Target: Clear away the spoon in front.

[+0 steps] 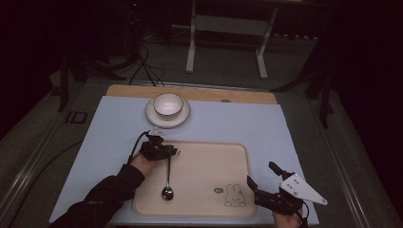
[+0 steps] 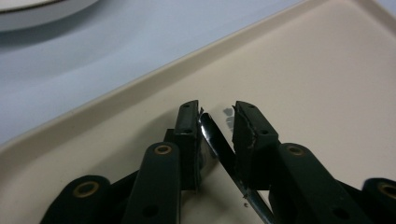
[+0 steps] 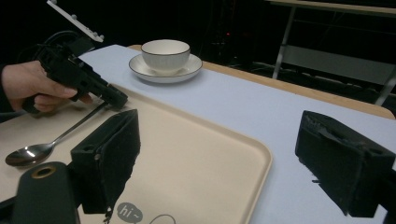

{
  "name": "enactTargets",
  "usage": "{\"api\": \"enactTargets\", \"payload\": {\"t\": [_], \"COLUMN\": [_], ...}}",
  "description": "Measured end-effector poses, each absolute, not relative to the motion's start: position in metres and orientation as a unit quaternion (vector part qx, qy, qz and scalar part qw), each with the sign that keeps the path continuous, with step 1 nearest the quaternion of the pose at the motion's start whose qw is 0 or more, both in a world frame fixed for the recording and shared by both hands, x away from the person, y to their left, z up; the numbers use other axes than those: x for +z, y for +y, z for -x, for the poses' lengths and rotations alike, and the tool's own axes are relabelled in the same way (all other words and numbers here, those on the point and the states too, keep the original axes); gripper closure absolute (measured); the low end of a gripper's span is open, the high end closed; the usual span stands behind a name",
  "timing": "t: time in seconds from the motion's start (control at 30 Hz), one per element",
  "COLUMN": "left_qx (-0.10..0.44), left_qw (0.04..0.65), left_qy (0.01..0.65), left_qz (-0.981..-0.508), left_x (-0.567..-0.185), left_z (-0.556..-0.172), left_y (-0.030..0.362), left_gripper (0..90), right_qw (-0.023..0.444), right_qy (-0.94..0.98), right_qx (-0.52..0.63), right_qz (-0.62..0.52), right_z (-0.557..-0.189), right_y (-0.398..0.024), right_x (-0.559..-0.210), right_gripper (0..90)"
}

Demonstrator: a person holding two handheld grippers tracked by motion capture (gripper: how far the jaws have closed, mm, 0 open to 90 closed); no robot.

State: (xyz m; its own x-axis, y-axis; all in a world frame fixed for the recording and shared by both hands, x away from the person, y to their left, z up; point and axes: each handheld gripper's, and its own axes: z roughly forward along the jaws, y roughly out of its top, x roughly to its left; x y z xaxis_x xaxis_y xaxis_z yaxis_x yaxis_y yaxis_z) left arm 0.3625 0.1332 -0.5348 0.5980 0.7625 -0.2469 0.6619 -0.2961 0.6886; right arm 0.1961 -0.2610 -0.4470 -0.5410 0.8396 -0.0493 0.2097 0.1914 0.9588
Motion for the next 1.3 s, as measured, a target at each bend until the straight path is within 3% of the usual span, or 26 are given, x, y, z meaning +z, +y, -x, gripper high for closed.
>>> {"api": "enactTargets", "payload": {"t": [0.4,0.87,1.2,1.3], "left_qx": [0.078,0.089,0.068,0.070], "left_qw": [0.383,0.389,0.408,0.412], "left_qy": [0.459,0.465,0.453,0.441], "left_qz": [-0.798,-0.790,-0.790,-0.794], "left_x": [-0.532,-0.508,-0.487,-0.475], "left_z": [-0.362,-0.356,-0.345,-0.337], "left_y": [0.130,0.131,0.136,0.137], "left_gripper": [64.6,64.3,58.0,51.2], "right_qw": [0.302,0.301,0.298,0.299], "right_qy": [0.710,0.710,0.709,0.710], "right_qx": [0.517,0.518,0.519,0.517], "right_qz": [-0.370,-0.371,-0.374,-0.373], "right_z": [-0.197,-0.197,-0.197,-0.197], "right_y": [-0.261,-0.261,-0.262,-0.261], "right_x": [-0.447,-0.447,-0.448,-0.447], "right_gripper": [14.0,14.0,14.0,14.0]}}
